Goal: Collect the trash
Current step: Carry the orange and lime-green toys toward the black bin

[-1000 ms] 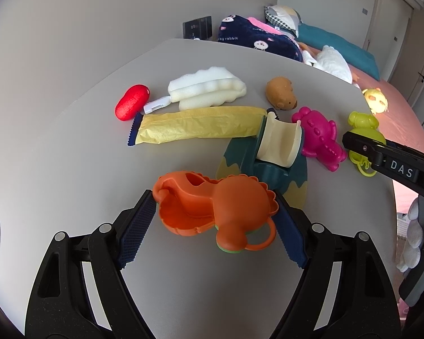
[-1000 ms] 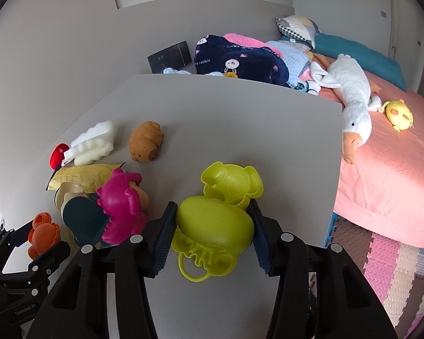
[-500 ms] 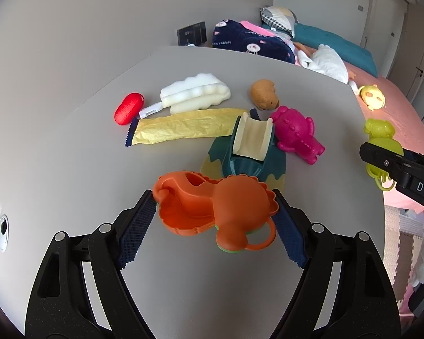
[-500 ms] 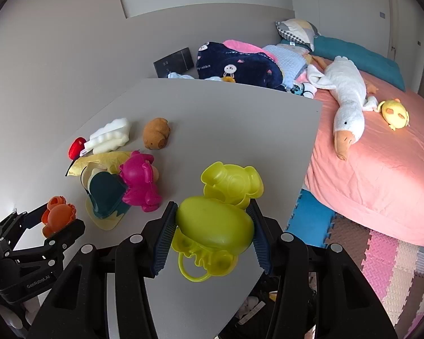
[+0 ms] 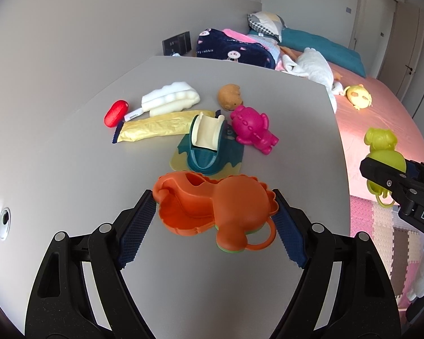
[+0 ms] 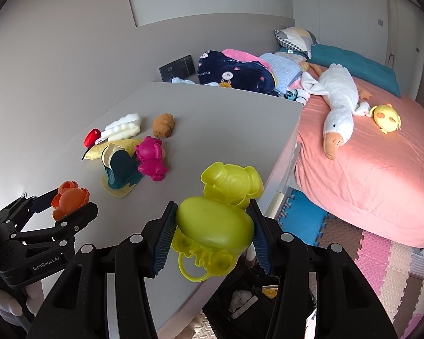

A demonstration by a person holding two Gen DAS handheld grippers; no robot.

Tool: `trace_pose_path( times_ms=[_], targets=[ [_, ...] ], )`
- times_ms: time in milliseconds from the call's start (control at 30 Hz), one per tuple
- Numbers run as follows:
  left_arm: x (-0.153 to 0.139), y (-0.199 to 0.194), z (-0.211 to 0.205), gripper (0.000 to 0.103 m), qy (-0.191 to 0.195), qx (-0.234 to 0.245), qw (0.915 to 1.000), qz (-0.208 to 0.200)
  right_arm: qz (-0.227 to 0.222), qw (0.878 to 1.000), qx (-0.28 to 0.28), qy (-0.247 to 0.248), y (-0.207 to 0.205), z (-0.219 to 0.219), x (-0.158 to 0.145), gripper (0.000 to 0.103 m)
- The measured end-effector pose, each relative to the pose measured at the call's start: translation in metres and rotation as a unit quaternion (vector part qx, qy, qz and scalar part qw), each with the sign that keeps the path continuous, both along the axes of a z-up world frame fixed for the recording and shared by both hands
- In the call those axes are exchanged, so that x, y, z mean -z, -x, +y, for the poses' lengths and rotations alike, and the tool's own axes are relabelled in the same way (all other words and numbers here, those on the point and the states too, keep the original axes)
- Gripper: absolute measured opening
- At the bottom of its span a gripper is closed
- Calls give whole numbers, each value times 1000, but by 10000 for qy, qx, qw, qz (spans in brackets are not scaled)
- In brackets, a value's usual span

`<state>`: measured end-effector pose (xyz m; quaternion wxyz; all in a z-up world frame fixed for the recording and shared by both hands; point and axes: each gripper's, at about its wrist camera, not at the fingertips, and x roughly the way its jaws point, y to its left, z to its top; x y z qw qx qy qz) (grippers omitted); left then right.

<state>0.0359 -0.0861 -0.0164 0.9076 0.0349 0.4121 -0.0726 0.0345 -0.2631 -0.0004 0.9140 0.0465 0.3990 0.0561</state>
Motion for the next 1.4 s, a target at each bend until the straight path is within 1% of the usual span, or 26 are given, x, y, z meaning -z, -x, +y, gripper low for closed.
trace_pose_path(
  times_ms=[367,667,1133,1400],
  targets=[
    [-5,19,-23,79,28,208,9998,-31,-125,9999,62,45,32,-15,-12,51],
    [-11,37,-45,79,21,417,9991,-95,-170,9997,175,45,58,-30,-15,51],
    [-13,61,-85,79,29,786,9968,-119,-231,9985,480,82,97,-66,-19,52],
    [-15,71,-114,79,-11,1088,9939,-149,-268,9965,791,90,115,-95,-22,52]
  ],
)
